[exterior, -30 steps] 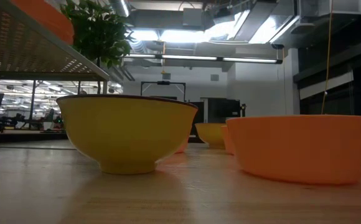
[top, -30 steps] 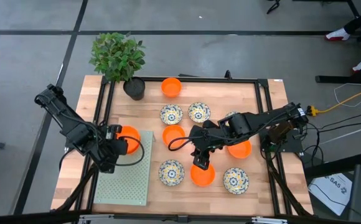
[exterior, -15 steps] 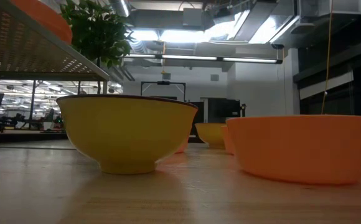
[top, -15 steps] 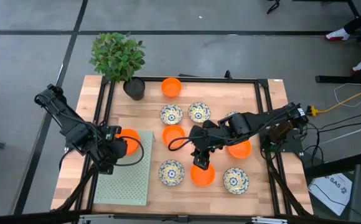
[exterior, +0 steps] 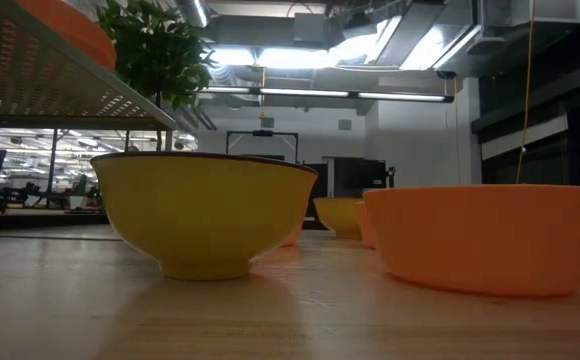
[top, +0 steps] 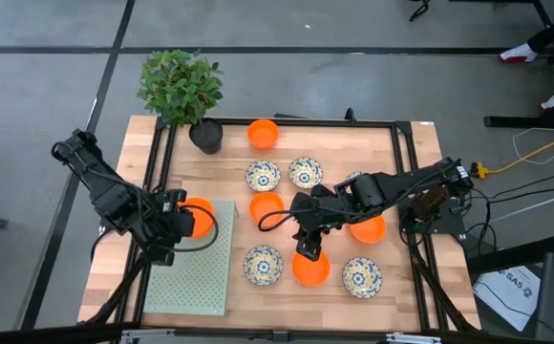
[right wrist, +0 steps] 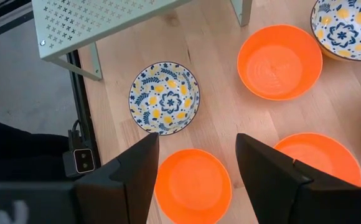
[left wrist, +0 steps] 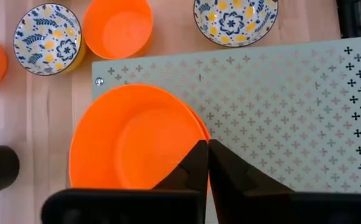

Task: Pick & Place Mini bowls
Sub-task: Stack the orange bowl on top of the orange bowl on the shelf

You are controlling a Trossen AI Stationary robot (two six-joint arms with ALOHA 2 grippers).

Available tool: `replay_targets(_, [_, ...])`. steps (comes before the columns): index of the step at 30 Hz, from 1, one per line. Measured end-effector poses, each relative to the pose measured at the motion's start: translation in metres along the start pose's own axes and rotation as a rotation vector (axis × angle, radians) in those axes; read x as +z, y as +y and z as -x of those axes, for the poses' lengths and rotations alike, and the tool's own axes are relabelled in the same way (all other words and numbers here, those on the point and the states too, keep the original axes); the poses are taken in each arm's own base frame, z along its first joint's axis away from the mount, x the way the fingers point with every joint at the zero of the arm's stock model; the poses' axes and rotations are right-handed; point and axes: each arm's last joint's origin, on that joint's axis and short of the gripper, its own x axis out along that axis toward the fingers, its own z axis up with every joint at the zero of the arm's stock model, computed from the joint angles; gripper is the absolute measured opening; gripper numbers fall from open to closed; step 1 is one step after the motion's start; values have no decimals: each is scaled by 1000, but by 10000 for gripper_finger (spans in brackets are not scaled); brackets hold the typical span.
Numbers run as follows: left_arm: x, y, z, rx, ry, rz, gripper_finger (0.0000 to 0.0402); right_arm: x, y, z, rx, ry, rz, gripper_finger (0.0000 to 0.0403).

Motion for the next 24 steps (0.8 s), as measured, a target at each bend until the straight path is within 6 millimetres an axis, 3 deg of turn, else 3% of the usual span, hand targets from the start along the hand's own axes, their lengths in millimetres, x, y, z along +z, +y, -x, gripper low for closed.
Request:
replay_targets(7, [-6,-7,-21,-36,39,-3,2,0,0,0,0,0,-12,213])
replay_targets(17, [2,-4,-11,-18,-28,-24,1,0,0,0,0,0,-15,213])
replay_targets(24, [17,18,-9,9,-31,-56,1,-3,1,1,-33,-3,48,213])
